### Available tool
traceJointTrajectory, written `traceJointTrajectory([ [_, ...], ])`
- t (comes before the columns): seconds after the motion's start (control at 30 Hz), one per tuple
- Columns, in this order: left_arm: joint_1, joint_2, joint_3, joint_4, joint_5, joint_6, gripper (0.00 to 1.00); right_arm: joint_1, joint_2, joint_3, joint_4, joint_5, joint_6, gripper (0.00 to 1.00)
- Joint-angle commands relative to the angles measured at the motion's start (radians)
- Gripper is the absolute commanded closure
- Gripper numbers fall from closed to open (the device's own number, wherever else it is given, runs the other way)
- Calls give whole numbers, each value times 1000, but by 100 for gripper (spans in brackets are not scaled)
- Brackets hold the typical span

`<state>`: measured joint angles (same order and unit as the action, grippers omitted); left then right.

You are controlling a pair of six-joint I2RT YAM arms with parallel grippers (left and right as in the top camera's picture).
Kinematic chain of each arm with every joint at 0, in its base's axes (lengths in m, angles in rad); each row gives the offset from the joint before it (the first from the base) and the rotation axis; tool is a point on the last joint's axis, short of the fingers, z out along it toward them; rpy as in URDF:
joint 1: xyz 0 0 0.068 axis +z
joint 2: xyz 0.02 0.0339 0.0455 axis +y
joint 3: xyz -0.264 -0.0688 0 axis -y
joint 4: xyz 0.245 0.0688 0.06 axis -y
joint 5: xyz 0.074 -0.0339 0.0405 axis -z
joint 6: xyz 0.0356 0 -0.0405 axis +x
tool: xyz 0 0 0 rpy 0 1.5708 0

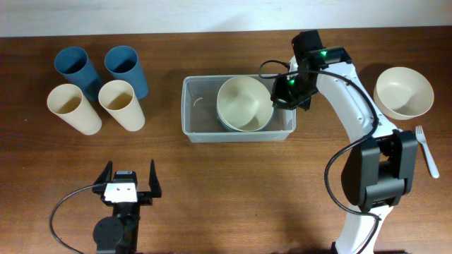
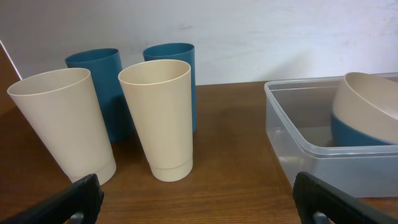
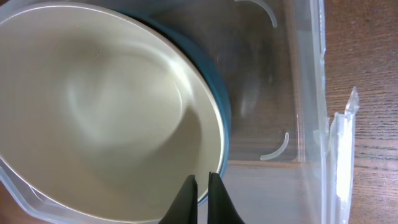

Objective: Pack container
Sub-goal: 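Lower the cream bowl into the blue bowl and release it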

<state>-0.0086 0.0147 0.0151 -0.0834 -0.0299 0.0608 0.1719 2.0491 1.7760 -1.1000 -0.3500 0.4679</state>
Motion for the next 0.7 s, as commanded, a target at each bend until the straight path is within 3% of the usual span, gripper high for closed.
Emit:
traceJointTrajectory([
  [0.0, -2, -7, -6, 0, 11, 12, 0, 5, 9, 29, -13, -38, -19, 91],
  [0.1, -2, -7, -6, 0, 11, 12, 0, 13, 9, 90, -27, -145, -95, 71],
  [0.17, -2, -7, -6, 0, 11, 12, 0, 33, 9, 135, -51, -167, -142, 42],
  [0.27, -2, -7, -6, 0, 11, 12, 1, 85, 9, 186, -79, -156, -229, 20],
  [0.43, -2, -7, -6, 0, 11, 12, 0, 190, 9, 199, -79, 34, -325, 5],
  [0.53, -2, -7, -6, 0, 11, 12, 0, 251, 14, 199, -77, 114, -414, 3],
  [0.67, -2, -7, -6, 0, 11, 12, 0, 322, 22, 199, -70, 203, -423, 0],
])
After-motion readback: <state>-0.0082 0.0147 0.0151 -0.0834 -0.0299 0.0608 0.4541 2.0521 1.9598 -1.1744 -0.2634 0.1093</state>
